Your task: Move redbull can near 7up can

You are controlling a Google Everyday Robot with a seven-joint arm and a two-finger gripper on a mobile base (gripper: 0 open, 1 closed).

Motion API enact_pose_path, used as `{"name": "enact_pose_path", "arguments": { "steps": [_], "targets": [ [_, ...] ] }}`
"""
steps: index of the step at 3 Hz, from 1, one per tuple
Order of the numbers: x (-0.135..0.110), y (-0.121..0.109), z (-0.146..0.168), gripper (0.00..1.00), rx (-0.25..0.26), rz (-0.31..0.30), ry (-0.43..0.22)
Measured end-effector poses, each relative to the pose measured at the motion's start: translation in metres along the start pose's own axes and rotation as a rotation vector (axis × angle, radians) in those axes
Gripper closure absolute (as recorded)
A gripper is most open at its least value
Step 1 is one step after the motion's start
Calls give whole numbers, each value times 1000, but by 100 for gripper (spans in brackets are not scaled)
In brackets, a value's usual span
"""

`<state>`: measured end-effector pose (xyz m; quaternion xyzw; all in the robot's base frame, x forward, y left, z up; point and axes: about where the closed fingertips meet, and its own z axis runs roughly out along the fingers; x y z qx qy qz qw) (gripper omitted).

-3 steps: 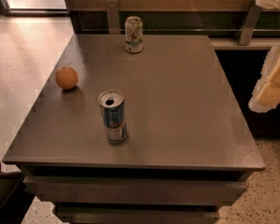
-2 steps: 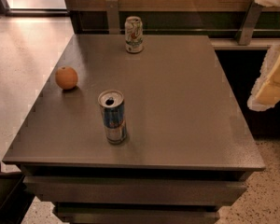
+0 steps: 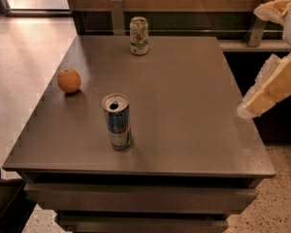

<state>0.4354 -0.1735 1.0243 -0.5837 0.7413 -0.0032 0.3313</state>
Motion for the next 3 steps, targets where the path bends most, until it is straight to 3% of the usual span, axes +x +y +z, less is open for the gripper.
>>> {"name": "enact_pose_path", "arguments": {
  "steps": [1,2,3],
  "targets": [
    [-6,9,30,0,-28,51,-152],
    [-28,25,61,0,-88,83,-319],
    [-65,48,87,0,-167,115,-498]
  ]
}}
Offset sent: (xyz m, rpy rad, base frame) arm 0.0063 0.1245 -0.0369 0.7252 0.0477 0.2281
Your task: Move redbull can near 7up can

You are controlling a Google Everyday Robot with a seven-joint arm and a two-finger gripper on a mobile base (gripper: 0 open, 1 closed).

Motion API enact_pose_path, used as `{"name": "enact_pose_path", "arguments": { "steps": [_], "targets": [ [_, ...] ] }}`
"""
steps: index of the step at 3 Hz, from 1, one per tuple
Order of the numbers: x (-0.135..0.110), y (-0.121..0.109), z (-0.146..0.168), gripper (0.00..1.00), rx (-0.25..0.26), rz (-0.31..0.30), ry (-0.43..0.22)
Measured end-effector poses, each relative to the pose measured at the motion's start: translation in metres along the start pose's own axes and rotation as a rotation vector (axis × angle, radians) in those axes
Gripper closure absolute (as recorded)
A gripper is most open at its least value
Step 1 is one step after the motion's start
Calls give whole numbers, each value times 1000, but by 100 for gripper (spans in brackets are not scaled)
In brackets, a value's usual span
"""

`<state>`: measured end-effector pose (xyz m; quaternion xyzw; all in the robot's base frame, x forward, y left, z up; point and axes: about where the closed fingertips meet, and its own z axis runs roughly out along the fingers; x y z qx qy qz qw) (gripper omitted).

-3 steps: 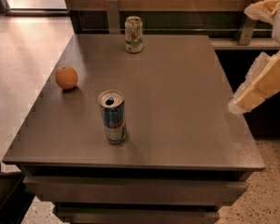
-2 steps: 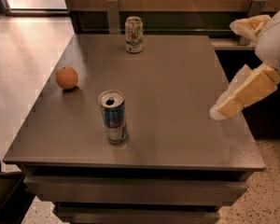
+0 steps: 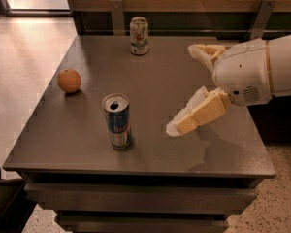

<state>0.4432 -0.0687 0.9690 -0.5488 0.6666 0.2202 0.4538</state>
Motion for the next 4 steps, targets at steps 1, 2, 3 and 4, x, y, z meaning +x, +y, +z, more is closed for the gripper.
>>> {"name": "enact_pose_path", "arguments": {
  "steps": [1,2,3,4],
  "targets": [
    [-28,18,32,0,-69,30,-161],
    [-54,29,61,0,-110,58,-263],
    [-54,30,63,0,-113,59,-261],
    [-43,33,81,0,-128,82,-277]
  ]
}}
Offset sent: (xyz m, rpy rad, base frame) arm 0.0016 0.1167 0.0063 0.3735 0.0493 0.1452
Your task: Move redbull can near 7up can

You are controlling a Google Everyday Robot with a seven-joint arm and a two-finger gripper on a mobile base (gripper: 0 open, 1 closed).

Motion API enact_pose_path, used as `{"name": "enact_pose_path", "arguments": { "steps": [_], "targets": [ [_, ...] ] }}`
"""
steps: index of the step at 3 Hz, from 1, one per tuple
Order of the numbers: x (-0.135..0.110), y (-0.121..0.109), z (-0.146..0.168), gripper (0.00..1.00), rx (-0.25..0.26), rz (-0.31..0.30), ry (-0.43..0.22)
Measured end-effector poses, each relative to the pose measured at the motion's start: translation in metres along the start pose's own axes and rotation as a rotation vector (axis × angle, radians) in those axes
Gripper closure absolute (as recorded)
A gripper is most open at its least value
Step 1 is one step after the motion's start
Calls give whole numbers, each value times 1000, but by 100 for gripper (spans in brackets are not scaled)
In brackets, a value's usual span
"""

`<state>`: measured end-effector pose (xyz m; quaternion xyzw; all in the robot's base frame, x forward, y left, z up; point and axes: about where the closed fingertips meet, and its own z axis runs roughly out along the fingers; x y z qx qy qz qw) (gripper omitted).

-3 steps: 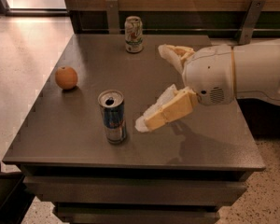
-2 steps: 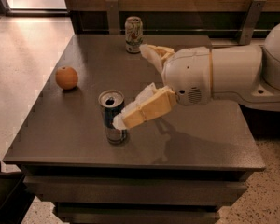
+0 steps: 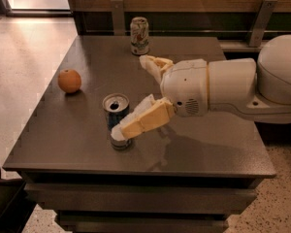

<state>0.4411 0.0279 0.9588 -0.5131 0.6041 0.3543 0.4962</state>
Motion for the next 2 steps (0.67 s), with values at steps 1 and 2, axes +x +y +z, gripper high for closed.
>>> {"name": "enact_pose_path", "arguments": {
  "steps": [1,2],
  "targets": [
    [16,3,9,0,2,15,-36],
    [25,10,15,0,7,5,-76]
  ]
}}
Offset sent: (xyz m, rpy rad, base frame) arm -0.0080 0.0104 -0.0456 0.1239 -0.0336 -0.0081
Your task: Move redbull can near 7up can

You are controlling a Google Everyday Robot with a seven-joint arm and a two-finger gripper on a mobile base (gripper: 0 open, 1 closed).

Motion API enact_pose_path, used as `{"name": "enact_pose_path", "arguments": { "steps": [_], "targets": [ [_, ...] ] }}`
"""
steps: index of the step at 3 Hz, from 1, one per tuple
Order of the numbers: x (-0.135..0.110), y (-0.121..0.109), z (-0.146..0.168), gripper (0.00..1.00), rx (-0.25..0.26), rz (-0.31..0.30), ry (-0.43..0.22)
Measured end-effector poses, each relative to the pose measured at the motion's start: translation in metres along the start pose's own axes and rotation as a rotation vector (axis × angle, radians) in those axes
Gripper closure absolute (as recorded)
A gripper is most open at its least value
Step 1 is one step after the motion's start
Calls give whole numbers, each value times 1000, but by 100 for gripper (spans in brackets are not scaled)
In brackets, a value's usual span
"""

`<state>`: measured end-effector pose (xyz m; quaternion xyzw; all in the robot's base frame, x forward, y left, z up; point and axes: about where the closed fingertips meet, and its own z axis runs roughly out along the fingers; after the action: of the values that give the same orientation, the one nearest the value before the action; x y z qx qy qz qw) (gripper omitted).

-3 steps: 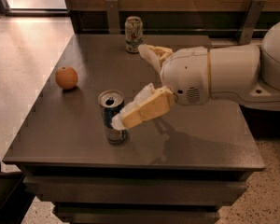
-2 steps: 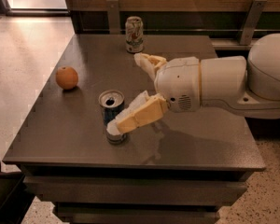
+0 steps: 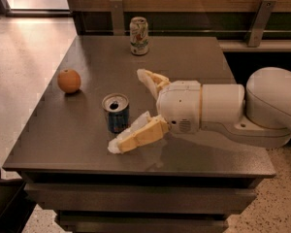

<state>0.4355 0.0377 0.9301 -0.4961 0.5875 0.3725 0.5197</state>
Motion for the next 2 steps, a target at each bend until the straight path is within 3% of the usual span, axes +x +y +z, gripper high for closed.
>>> {"name": "enact_pose_path", "arguments": {
  "steps": [2],
  "targets": [
    [19,3,24,0,-20,-17,-99]
  ]
}}
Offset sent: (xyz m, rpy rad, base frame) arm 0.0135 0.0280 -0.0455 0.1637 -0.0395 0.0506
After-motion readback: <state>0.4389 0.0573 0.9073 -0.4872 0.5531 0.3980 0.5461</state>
